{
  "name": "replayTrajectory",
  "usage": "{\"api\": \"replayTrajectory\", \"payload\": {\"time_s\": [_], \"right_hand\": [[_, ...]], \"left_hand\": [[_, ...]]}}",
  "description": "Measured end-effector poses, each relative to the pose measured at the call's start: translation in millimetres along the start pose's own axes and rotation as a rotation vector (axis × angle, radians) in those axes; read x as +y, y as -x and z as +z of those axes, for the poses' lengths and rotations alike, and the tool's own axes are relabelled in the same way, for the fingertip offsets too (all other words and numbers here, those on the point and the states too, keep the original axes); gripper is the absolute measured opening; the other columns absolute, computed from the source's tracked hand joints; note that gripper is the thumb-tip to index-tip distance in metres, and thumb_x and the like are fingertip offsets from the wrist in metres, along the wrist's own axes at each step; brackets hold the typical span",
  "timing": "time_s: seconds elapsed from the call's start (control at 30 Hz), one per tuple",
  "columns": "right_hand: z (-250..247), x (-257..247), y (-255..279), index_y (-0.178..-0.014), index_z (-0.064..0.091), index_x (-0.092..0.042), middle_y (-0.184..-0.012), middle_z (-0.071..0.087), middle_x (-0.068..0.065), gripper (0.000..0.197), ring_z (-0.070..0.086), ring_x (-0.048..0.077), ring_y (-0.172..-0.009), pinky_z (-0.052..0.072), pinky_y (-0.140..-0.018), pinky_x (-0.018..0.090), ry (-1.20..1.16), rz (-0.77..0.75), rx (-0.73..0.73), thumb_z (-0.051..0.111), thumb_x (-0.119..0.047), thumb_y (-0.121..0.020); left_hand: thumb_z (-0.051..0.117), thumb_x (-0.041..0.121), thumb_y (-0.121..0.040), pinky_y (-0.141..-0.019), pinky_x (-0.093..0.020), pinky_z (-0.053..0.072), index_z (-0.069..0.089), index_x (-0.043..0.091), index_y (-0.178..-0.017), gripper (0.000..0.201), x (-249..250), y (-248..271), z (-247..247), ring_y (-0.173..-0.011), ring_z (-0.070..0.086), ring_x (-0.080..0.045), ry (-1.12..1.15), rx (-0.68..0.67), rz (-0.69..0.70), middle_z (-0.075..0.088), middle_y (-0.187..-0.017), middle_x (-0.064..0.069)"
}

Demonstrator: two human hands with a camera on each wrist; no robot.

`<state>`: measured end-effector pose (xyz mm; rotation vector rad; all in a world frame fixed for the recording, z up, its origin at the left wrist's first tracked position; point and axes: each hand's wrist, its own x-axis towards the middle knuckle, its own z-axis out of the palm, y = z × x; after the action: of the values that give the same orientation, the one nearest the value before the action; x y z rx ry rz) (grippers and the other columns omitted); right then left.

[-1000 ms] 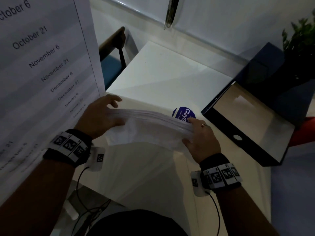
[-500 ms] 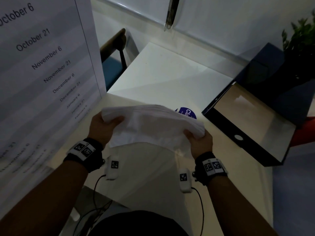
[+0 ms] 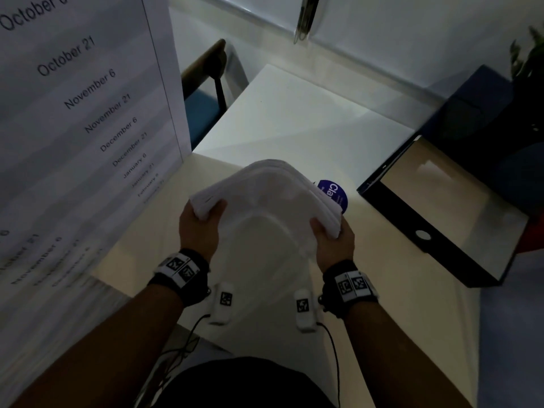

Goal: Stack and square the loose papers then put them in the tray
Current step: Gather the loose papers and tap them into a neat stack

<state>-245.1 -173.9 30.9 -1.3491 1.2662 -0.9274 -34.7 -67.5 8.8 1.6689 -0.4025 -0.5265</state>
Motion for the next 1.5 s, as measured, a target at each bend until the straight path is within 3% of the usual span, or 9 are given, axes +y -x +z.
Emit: {"api": "replayTrajectory", "payload": {"time_s": [0.2,0.33,0.47,0.67,0.83,1.03,1.2,1.4,1.5], "right_hand": [[-11,-4,2,-0.098,0.057,-0.032,-0.097,0.064,-0.011,0.036,0.062,-0.009,-0.081,0.051,-0.073,0.014,0.009,-0.076,0.042,0.073,-0.005,-0.081],[-22,-2,4,-0.120,0.053,-0.030,-0.115,0.058,-0.012,0.069,0.057,-0.006,-0.101,0.053,-0.075,0.011,-0.016,-0.021,0.071,0.089,-0.011,-0.063],[-16,-7,-2,-0.131,0.047,-0.024,-0.113,0.051,-0.023,0.080,0.054,-0.010,-0.098,0.053,-0.071,0.008,-0.110,0.021,0.086,0.087,-0.003,-0.064],[-19,1,-9,-0.104,0.067,-0.016,-0.097,0.070,-0.001,0.031,0.068,0.023,-0.099,0.058,-0.080,0.027,-0.028,0.087,0.090,0.081,-0.012,-0.076],[-28,-3,-4,-0.105,0.067,-0.009,-0.094,0.070,-0.003,0.028,0.068,0.001,-0.080,0.058,-0.078,0.027,-0.079,-0.009,0.085,0.075,0.000,-0.079],[-37,10,-1,-0.116,0.061,-0.012,-0.107,0.068,-0.004,0.046,0.066,0.000,-0.093,0.057,-0.079,0.018,-0.039,0.021,0.071,0.078,0.000,-0.075],[-31,-13,-10,-0.085,0.067,-0.023,-0.070,0.071,-0.019,0.018,0.064,-0.009,-0.066,0.052,-0.070,0.020,0.028,0.006,0.042,0.071,-0.005,-0.085],[-24,-88,-9,-0.088,0.072,-0.009,-0.072,0.067,-0.011,0.007,0.062,0.001,-0.069,0.048,-0.064,0.016,0.321,-0.531,-0.152,0.075,-0.008,-0.082],[-18,-118,-16,-0.083,0.071,-0.009,-0.073,0.068,0.001,0.007,0.058,0.006,-0.069,0.047,-0.062,0.024,0.475,-0.755,-0.152,0.077,-0.006,-0.080]], "left_hand": [[0.079,0.014,-0.080,-0.060,0.001,0.040,0.057,0.027,-0.087,0.026,7,0,-5,-0.067,0.053,0.022,-0.049,-0.045,0.056,0.057,-0.082,0.018],[0.084,0.021,-0.068,-0.065,-0.006,0.043,0.054,0.007,-0.101,0.047,6,-5,-13,-0.076,0.056,0.014,-0.081,-0.077,0.130,0.059,-0.090,0.003],[0.084,0.037,-0.063,-0.081,-0.026,0.054,0.052,0.018,-0.112,0.061,11,-8,-10,-0.101,0.061,-0.009,0.001,-0.089,0.092,0.061,-0.110,0.001],[0.082,0.014,-0.078,-0.071,-0.011,0.054,0.067,0.012,-0.104,0.029,13,-10,-7,-0.090,0.066,-0.007,-0.006,-0.051,-0.025,0.068,-0.094,0.010],[0.081,0.012,-0.077,-0.062,-0.007,0.048,0.067,0.016,-0.096,0.024,16,-3,-7,-0.071,0.063,0.010,0.029,-0.020,0.001,0.064,-0.084,0.016],[0.086,0.008,-0.065,-0.071,-0.007,0.045,0.042,-0.010,-0.120,0.073,5,-9,-21,-0.080,0.058,0.013,-0.066,-0.163,0.112,0.057,-0.097,-0.004],[0.087,0.024,-0.069,-0.078,-0.026,0.054,0.044,0.023,-0.126,0.072,23,-17,-24,-0.088,0.062,-0.003,-0.083,-0.007,0.019,0.061,-0.099,0.007],[0.070,0.063,-0.062,-0.112,-0.060,0.020,0.032,0.040,-0.144,0.094,86,-19,-3,-0.144,0.025,-0.032,-0.970,-0.077,0.597,0.032,-0.154,0.001],[0.065,0.054,-0.079,-0.108,-0.056,0.029,0.058,0.037,-0.115,0.040,119,-15,14,-0.119,0.056,-0.022,-0.971,-0.347,0.751,0.063,-0.114,0.007]]}}
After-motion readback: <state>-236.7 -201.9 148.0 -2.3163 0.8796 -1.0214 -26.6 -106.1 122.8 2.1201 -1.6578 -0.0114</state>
